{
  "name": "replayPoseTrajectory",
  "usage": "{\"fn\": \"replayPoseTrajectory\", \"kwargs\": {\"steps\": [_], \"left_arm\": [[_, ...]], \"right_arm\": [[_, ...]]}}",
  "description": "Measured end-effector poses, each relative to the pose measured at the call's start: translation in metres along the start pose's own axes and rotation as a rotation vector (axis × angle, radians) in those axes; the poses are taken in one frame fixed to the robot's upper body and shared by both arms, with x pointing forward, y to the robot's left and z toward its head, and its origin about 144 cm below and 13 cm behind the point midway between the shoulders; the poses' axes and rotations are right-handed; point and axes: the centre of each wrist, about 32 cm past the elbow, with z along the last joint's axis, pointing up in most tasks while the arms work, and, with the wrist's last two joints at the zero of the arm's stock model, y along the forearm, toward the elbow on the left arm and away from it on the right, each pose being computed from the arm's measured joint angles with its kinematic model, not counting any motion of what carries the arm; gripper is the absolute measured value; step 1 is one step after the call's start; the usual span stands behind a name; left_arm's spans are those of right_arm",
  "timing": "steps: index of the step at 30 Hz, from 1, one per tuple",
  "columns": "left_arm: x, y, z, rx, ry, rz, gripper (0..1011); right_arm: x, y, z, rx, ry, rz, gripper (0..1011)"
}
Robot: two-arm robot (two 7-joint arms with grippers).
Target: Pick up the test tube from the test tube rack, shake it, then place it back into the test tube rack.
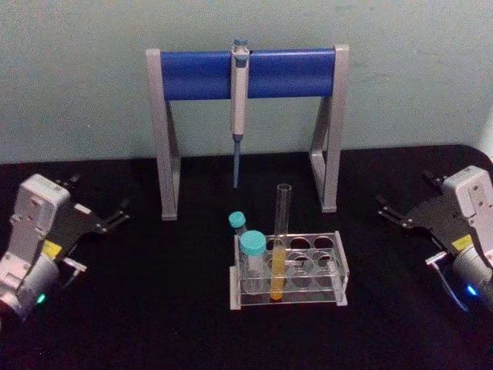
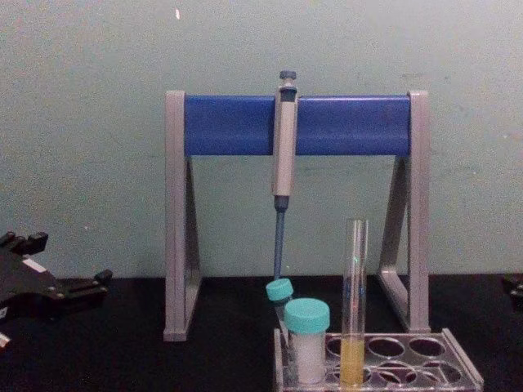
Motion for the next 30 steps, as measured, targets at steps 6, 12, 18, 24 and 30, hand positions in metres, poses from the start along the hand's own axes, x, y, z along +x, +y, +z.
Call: {"fn": "replayPoseTrajectory", "kwargs": {"steps": [6, 12, 18, 24, 30], "left_arm": [[0.0, 0.0, 0.0, 0.0, 0.0, 0.0, 1001], [0.0, 0.0, 0.0, 0.0, 0.0, 0.0, 1001], [0.0, 0.0, 0.0, 0.0, 0.0, 0.0, 1001], [0.0, 0.0, 0.0, 0.0, 0.0, 0.0, 1001], [0.0, 0.0, 0.0, 0.0, 0.0, 0.0, 1001]], "right_arm": [[0.0, 0.0, 0.0, 0.0, 0.0, 0.0, 1000], [0.0, 0.0, 0.0, 0.0, 0.0, 0.0, 1000], [0.0, 0.0, 0.0, 0.0, 0.0, 0.0, 1000], [0.0, 0.0, 0.0, 0.0, 0.0, 0.0, 1000], [0.0, 0.0, 0.0, 0.0, 0.0, 0.0, 1000]]}}
